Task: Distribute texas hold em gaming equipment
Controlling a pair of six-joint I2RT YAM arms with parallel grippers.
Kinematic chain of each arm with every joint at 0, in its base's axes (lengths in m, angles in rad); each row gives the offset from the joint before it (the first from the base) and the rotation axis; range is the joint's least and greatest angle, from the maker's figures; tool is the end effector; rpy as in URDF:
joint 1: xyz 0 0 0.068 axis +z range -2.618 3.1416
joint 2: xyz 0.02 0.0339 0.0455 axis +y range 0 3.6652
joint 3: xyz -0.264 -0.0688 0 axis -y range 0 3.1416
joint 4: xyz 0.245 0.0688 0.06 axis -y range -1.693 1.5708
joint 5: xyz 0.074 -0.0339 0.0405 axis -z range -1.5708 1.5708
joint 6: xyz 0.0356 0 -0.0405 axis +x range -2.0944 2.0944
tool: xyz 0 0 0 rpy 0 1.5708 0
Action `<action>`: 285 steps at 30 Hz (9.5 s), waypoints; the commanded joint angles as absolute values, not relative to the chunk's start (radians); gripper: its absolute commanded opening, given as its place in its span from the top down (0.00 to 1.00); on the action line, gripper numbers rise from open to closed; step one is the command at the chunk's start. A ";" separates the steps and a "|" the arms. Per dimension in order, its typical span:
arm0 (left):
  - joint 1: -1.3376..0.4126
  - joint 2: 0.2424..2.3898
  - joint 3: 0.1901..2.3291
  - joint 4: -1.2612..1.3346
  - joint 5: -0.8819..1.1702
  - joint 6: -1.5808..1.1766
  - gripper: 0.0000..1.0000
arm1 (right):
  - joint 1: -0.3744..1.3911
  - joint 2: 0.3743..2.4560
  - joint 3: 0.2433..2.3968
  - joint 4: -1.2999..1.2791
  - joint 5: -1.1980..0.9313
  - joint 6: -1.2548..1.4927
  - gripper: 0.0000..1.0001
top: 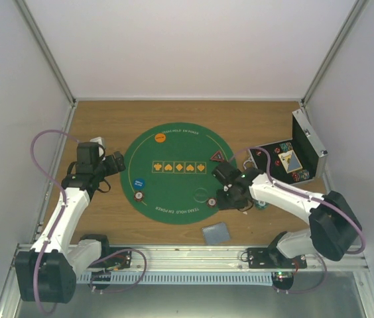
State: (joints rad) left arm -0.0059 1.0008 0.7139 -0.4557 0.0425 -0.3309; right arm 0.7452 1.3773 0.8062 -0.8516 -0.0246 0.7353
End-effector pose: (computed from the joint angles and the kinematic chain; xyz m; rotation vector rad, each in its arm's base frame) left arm 0.2102 -0.0028 0.2499 -0.3544 2.2955 -0.2198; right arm 0.1640 0.1525 0.1822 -0.0178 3.0435 0.1799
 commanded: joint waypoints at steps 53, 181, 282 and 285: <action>-0.009 0.977 0.688 -0.420 0.038 -0.350 0.07 | 0.538 2.582 2.366 -0.738 -0.256 0.334 0.66; -0.011 0.926 0.657 -0.449 0.051 -0.350 0.07 | 0.353 1.571 1.035 -1.062 -0.065 0.328 0.19; -0.018 0.954 0.650 -0.437 0.077 -0.342 0.07 | 0.909 1.981 1.386 -1.091 -0.132 0.357 0.65; -0.021 0.957 0.650 -0.436 0.077 -0.342 0.07 | 0.911 1.972 1.360 -1.094 -0.128 0.368 0.65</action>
State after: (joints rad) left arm -0.0113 0.9501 0.6632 -0.4751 0.0704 -0.3485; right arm 0.8982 1.9762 1.4029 -1.0950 -0.1139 0.3492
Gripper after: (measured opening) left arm 0.928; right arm 0.429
